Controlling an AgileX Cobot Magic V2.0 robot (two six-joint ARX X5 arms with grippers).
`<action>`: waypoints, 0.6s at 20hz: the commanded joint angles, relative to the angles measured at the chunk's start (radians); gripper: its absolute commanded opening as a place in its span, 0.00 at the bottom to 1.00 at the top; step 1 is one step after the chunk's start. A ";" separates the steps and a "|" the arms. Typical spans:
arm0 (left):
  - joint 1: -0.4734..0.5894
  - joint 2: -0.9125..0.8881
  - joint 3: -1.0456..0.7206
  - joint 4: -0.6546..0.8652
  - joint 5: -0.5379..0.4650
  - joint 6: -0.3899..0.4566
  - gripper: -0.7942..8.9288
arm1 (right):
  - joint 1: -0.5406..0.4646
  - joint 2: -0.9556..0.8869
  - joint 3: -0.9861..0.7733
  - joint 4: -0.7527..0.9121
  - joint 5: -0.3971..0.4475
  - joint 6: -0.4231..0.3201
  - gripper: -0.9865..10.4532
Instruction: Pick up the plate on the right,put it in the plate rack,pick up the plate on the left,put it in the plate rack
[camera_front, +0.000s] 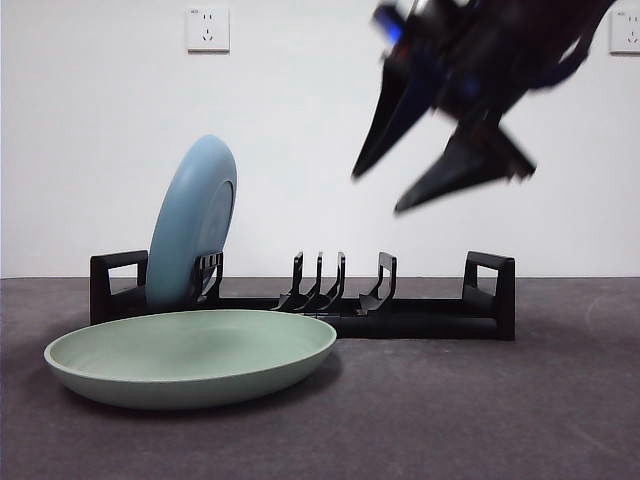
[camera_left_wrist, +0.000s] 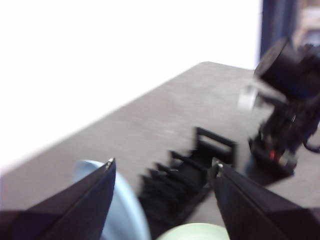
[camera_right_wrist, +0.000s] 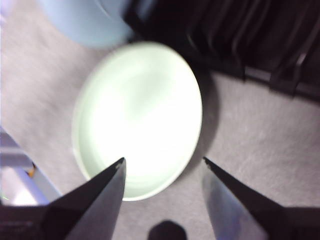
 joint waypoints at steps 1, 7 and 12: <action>-0.049 -0.034 0.031 -0.039 -0.072 0.071 0.41 | 0.019 0.085 0.000 0.040 0.001 -0.004 0.30; -0.123 -0.056 0.074 -0.100 -0.137 0.084 0.41 | 0.046 0.271 0.000 0.112 0.003 0.004 0.30; -0.138 -0.038 0.074 -0.125 -0.140 0.097 0.41 | 0.050 0.336 0.000 0.183 -0.003 0.037 0.30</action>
